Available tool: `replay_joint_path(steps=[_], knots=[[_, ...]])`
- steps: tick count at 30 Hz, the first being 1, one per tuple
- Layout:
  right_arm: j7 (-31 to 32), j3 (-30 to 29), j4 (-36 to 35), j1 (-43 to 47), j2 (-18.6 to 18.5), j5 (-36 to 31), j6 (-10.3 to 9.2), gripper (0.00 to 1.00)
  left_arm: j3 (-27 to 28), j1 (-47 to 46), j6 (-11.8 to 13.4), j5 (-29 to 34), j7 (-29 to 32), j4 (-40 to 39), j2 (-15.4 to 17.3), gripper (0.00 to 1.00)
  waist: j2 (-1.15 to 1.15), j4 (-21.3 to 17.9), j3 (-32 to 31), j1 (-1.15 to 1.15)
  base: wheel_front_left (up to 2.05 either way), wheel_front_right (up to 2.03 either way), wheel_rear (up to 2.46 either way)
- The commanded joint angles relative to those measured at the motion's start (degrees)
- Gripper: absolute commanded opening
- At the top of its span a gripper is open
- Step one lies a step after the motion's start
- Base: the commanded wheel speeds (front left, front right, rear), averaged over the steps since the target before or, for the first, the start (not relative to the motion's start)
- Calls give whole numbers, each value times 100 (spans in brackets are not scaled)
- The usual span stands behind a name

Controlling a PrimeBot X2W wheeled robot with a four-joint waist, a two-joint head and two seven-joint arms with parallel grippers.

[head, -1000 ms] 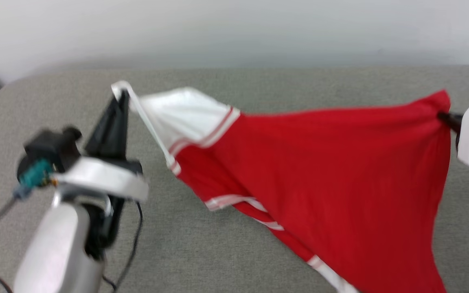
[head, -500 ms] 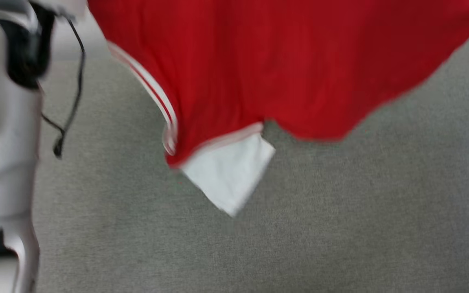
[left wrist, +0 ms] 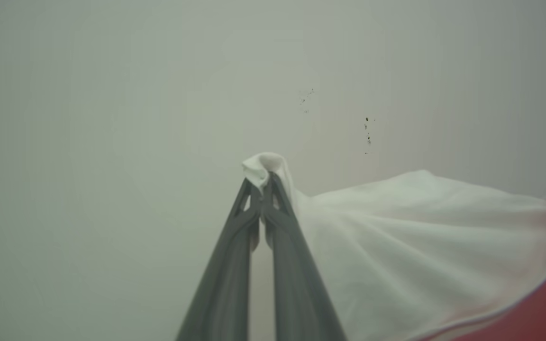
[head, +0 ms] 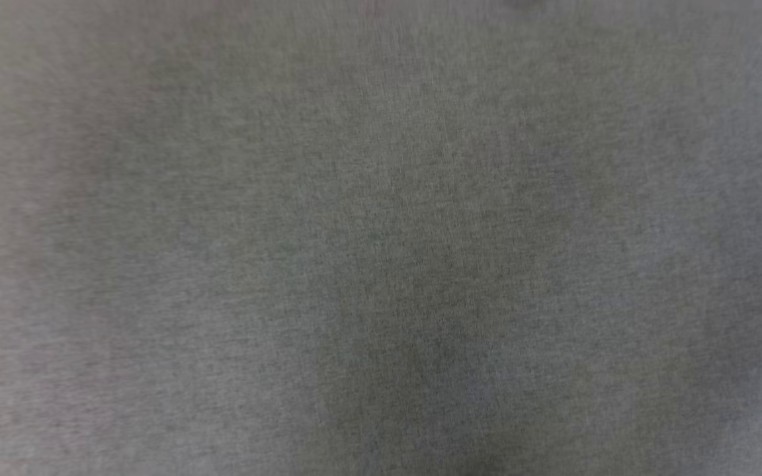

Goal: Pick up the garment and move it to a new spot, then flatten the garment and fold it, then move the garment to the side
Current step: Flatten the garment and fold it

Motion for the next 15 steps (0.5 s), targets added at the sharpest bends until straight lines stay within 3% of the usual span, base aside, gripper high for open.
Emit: replay_joint_path(steps=[1,8,15], knots=[[-154,25,79,-175,8,32,-10,0,3,-163,6,48,-7,66,43,0,0,-143,468,-1,0,0,0],[-968,414,598,-920,24,215,-9,0,-53,-786,112,104,-67,314,-6,0,0,-163,1104,-1,0,0,0],[-1394,1017,1209,-1310,-9,610,-9,0,-35,-507,206,-9,-181,447,-86,0,0,-92,1440,-1,0,0,0]])
